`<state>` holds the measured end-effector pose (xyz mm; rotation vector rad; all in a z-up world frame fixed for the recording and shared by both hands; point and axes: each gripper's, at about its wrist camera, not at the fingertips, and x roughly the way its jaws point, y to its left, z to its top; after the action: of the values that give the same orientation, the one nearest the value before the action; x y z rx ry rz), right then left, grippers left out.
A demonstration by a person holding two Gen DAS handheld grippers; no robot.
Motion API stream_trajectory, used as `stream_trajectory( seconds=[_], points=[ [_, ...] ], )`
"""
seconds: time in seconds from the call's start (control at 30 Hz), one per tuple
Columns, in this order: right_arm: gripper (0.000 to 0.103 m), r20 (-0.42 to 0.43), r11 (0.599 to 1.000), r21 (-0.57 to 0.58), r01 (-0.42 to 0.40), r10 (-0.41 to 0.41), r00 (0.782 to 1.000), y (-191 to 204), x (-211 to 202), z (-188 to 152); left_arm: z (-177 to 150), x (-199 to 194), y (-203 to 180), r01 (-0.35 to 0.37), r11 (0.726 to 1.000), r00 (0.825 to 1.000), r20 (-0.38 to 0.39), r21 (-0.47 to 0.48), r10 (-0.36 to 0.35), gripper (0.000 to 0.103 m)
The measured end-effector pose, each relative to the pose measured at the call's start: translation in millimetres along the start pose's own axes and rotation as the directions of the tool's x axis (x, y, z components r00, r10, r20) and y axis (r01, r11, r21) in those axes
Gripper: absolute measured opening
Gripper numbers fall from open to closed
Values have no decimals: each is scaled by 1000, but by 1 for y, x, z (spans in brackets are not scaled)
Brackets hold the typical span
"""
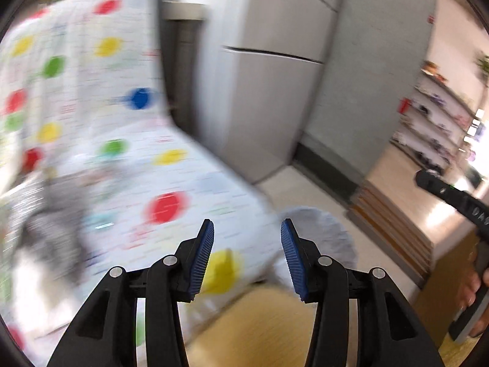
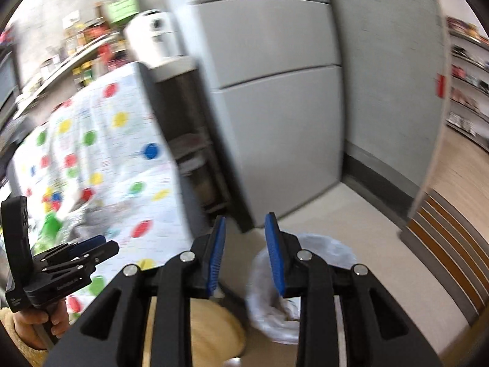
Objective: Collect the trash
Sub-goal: 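Open both grippers to drop the bowl and strip into the bin, then grasp the white tissue with the right gripper while the left gripper reaches the grey cloth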
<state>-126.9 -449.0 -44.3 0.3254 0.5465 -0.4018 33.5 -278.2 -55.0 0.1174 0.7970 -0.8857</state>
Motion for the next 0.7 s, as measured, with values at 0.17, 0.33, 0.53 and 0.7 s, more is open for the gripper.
stream_trajectory(
  seconds=[0.17,0.33,0.53,0.7],
  points=[
    [47,-50,986,-116,-124,118,992,68,8,1,-27,-60,64,-155,982,987,26,-105,158,53],
    [58,-120,936,-270,-225,199,973,144,23,-6,-57,-106,124,-272,939,961,-4,-210,278,56],
    [62,-209,885,-352,-304,242,948,212,61,-19,-91,-147,188,-448,840,889,-52,-308,455,65],
    [62,-267,857,-378,-351,262,927,245,85,-34,-109,-165,224,-504,780,855,-88,-370,511,66]
  ],
)
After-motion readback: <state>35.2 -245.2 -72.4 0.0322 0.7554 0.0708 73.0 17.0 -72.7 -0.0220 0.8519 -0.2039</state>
